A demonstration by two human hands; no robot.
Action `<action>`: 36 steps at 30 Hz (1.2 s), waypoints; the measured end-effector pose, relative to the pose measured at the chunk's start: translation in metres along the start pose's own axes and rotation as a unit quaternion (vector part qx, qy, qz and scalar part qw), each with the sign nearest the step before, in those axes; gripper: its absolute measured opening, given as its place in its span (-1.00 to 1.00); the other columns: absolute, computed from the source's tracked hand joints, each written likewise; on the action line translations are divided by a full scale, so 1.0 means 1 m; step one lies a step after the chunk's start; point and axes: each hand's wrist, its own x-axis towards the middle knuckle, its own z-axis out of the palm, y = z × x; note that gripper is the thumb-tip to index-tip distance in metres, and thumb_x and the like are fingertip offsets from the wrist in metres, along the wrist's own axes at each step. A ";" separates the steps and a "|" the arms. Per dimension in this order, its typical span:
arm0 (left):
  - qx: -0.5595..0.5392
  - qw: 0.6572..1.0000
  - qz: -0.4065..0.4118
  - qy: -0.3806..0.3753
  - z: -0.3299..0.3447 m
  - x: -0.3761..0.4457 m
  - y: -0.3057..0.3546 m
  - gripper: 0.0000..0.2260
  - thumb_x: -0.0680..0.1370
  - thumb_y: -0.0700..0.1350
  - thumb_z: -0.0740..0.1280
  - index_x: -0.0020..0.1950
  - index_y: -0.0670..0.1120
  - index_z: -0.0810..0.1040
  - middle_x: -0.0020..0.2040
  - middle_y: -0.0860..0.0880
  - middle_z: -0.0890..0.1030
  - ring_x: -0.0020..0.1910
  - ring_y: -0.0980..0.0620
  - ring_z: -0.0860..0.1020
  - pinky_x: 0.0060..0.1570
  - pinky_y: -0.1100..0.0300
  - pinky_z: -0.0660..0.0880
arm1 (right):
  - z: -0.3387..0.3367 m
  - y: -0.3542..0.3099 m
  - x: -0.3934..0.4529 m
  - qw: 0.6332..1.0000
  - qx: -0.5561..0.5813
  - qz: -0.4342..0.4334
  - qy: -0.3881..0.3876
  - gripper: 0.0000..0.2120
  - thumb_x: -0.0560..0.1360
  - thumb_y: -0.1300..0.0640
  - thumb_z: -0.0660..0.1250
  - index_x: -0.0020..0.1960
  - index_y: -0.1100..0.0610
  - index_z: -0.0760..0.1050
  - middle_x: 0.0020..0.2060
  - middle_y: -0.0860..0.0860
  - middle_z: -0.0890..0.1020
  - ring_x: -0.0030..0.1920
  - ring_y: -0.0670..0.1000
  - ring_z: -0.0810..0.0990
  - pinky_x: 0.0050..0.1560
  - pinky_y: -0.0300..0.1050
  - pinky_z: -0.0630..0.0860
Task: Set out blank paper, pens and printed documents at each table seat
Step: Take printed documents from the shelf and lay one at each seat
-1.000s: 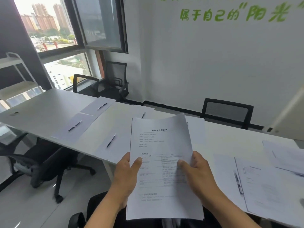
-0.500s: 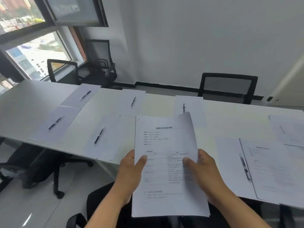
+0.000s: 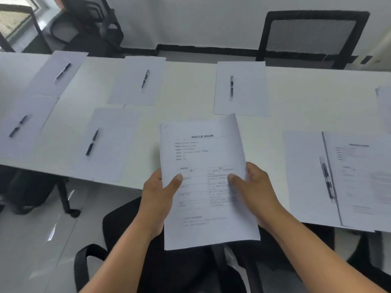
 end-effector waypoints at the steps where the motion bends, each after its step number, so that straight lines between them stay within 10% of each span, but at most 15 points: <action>1: 0.003 1.000 -0.001 -0.001 0.002 0.005 -0.002 -0.81 0.72 -0.08 0.41 0.32 0.08 0.66 0.17 0.14 0.78 0.12 0.06 0.77 0.11 -0.02 0.70 | -0.001 0.003 0.004 1.000 -0.001 0.001 0.001 -0.89 0.69 0.18 0.39 0.18 0.03 0.64 0.04 -0.18 0.79 0.03 -0.09 0.78 0.10 -0.05 0.72; 7: 0.007 1.000 -0.024 -0.001 0.009 0.029 -0.009 -0.84 0.76 -0.03 0.33 0.30 0.10 0.65 0.16 0.12 0.78 0.12 0.00 0.77 0.15 -0.14 0.71 | -0.004 0.015 0.027 0.999 -0.035 -0.001 0.028 -0.87 0.66 0.19 0.41 0.13 0.01 0.68 -0.04 -0.23 0.77 -0.07 -0.14 0.77 -0.18 -0.29 0.63; 14: -0.019 0.998 -0.052 -0.015 0.011 0.045 -0.014 -0.77 0.81 -0.01 0.20 0.32 0.06 0.65 0.19 0.06 0.78 0.14 -0.04 0.77 0.17 -0.17 0.69 | -0.003 0.027 0.043 0.998 -0.028 0.015 0.052 -0.88 0.64 0.15 0.46 0.14 -0.03 0.68 0.01 -0.18 0.79 -0.04 -0.11 0.78 0.04 -0.02 0.72; 25: -0.042 0.997 -0.058 -0.012 0.010 0.055 -0.025 -0.74 0.81 0.01 0.20 0.37 0.08 0.66 0.25 0.00 0.77 0.23 -0.15 0.74 0.29 -0.32 0.63 | -0.010 0.040 0.055 0.997 0.003 0.016 0.076 -0.87 0.65 0.19 0.44 0.15 0.01 0.59 0.00 -0.14 0.76 -0.09 -0.19 0.75 -0.22 -0.35 0.60; 36: -0.031 0.998 -0.062 0.003 0.006 0.054 -0.030 -0.76 0.81 0.00 0.21 0.31 0.08 0.66 0.19 -0.01 0.78 0.15 -0.20 0.76 0.18 -0.38 0.66 | -0.016 0.051 0.061 0.994 -0.053 0.013 0.096 -0.93 0.65 0.14 0.43 0.09 0.00 0.58 0.02 -0.14 0.75 0.02 -0.07 0.75 0.06 -0.05 0.68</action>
